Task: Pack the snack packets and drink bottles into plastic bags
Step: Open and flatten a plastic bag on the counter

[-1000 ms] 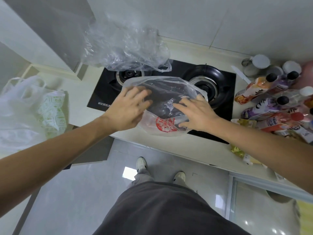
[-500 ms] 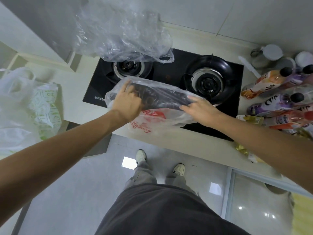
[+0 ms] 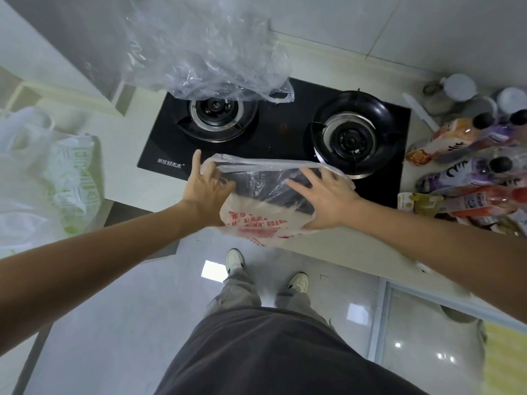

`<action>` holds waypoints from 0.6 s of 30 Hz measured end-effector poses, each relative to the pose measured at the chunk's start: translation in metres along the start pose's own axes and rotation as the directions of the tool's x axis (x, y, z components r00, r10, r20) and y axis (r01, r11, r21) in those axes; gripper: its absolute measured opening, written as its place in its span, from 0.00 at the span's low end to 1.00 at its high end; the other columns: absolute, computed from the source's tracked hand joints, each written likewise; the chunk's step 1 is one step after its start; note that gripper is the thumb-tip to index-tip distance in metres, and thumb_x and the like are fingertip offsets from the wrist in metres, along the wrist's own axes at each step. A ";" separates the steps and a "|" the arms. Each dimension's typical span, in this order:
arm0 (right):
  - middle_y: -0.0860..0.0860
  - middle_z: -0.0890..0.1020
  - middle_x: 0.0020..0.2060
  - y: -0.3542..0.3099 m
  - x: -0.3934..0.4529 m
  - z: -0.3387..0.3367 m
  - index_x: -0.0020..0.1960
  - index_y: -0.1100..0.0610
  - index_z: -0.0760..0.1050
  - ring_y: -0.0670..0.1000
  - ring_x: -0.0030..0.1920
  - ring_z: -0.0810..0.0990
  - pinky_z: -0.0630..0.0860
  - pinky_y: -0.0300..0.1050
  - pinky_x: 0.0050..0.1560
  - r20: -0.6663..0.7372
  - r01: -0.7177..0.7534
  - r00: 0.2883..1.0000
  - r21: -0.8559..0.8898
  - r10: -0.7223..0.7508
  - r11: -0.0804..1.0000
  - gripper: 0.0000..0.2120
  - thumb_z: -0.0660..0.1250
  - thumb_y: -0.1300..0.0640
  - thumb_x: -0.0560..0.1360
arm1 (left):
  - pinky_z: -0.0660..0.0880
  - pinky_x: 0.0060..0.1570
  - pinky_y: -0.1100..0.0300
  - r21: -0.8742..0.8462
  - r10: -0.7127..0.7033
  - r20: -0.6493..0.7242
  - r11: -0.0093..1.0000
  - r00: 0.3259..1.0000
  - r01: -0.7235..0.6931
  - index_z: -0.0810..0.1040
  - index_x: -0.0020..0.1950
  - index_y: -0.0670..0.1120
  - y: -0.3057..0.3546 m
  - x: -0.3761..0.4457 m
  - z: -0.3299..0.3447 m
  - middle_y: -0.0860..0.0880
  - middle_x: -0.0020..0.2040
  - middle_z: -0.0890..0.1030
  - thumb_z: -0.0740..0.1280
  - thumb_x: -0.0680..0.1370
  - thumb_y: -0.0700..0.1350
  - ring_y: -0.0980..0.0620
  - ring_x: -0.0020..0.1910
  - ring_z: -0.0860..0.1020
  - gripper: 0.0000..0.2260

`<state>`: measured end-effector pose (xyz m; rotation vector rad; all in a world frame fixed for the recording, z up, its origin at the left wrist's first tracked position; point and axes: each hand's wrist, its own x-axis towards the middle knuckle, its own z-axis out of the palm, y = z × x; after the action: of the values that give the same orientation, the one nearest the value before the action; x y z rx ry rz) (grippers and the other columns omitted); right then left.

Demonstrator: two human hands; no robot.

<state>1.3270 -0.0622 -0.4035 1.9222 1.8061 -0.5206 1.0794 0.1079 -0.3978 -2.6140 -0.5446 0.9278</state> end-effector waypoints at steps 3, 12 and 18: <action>0.50 0.49 0.83 0.000 -0.008 0.002 0.82 0.41 0.49 0.62 0.80 0.51 0.70 0.69 0.69 -0.023 0.093 0.995 -0.019 -0.093 0.996 0.50 0.68 0.27 0.69 | 0.44 0.72 0.22 0.018 0.110 -0.161 0.994 0.981 -0.108 0.45 0.82 0.62 0.007 -0.010 0.004 0.41 0.74 0.60 0.68 0.67 0.75 0.35 0.76 0.57 0.51; 0.38 0.81 0.59 0.001 -0.025 0.048 0.69 0.43 0.77 0.50 0.65 0.74 0.66 0.64 0.66 -0.073 0.376 0.923 -0.021 -0.377 0.926 0.19 0.72 0.50 0.78 | 0.40 0.78 0.34 0.041 0.468 -0.207 0.882 0.859 -0.470 0.66 0.80 0.55 0.017 -0.007 0.043 0.48 0.71 0.77 0.73 0.75 0.56 0.40 0.78 0.63 0.34; 0.42 0.85 0.48 -0.005 -0.031 0.055 0.57 0.43 0.83 0.53 0.62 0.77 0.60 0.60 0.67 0.038 0.062 0.998 -0.122 -0.058 0.991 0.22 0.51 0.38 0.86 | 0.46 0.79 0.41 0.041 0.330 -0.105 0.944 0.938 -0.327 0.85 0.57 0.55 0.021 -0.005 0.037 0.50 0.57 0.83 0.52 0.85 0.60 0.42 0.70 0.71 0.23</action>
<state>1.3220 -0.1181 -0.4321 1.7720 1.8347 -0.4483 1.0565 0.0932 -0.4309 -2.7653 -0.0658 0.8671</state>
